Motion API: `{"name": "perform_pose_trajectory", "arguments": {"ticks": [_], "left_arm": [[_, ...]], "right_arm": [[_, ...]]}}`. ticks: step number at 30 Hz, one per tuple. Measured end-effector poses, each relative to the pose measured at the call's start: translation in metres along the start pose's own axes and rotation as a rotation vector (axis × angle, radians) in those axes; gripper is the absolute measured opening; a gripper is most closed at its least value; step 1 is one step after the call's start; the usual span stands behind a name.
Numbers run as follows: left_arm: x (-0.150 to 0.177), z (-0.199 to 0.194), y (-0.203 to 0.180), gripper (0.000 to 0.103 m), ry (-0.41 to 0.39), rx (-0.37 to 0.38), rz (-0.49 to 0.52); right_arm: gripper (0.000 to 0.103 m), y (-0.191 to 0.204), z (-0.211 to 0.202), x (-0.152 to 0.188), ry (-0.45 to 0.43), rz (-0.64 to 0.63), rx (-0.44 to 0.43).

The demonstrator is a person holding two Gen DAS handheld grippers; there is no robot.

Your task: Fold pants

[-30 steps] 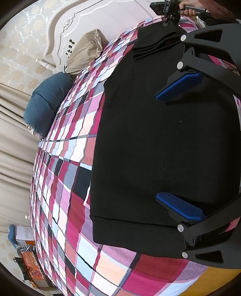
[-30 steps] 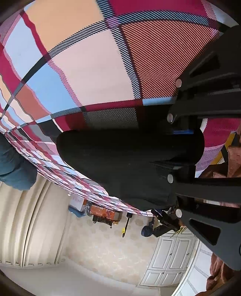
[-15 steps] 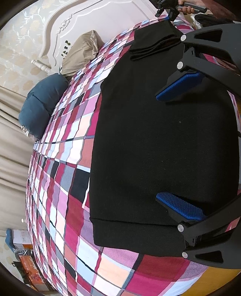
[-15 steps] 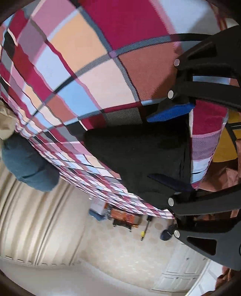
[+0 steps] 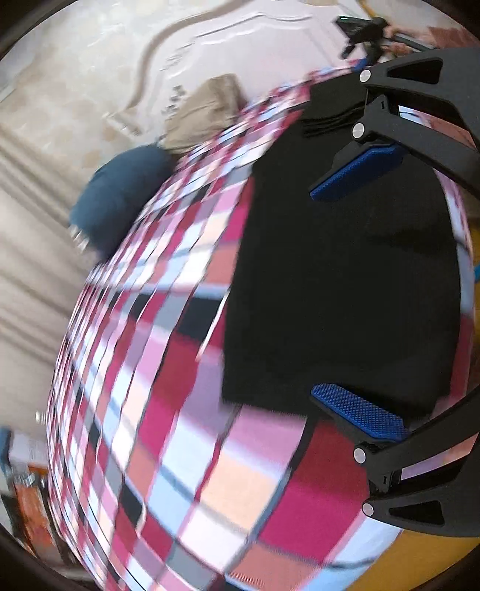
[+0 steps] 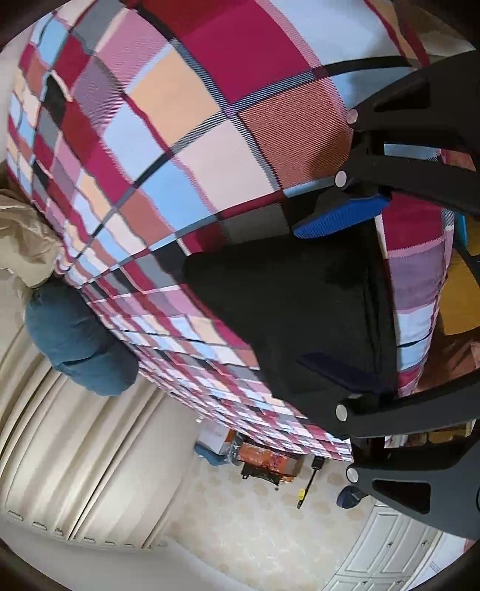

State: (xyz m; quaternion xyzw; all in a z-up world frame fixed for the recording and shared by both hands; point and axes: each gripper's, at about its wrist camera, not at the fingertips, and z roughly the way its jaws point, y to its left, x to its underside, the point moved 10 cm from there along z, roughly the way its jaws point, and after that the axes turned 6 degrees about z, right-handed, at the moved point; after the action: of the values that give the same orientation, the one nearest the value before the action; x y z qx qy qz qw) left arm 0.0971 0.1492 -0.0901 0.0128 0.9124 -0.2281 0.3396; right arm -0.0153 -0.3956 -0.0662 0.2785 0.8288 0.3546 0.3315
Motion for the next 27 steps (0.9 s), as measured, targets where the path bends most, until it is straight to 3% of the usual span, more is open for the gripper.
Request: {"name": "perform_pose_trajectory", "arguments": {"ticks": [6,11,15,18,22,25,26,27], "left_arm": [[-0.004,0.009,0.059,0.098,0.051,0.027,-0.110],[-0.008,0.020,0.048,0.098,0.084,0.095,-0.038],[0.000,0.031,0.016,0.098,0.167,0.282,-0.022],[0.003,0.033,0.013,0.098,0.201,0.324,0.035],[-0.003,0.028,0.022,0.098,0.200,0.451,-0.037],[-0.004,0.030,0.018,0.098,0.188,0.429,-0.036],[-0.004,0.032,0.016,0.094,0.181,0.416,-0.027],[-0.005,0.033,0.012,0.083,0.170,0.407,-0.021]], "right_arm": [[0.064,0.024,-0.018,-0.008,-0.057,-0.011,-0.054],[0.065,0.041,-0.014,-0.003,-0.046,-0.030,-0.071],[0.065,0.048,-0.004,0.003,-0.023,-0.026,-0.088],[0.065,0.055,0.004,0.009,-0.006,-0.021,-0.104],[0.065,0.070,0.012,0.018,0.016,-0.047,-0.121],[0.065,0.083,0.019,0.024,0.034,-0.060,-0.145],[0.066,0.089,0.023,0.026,0.042,-0.069,-0.150],[0.066,0.094,0.028,0.029,0.051,-0.077,-0.154]]}}
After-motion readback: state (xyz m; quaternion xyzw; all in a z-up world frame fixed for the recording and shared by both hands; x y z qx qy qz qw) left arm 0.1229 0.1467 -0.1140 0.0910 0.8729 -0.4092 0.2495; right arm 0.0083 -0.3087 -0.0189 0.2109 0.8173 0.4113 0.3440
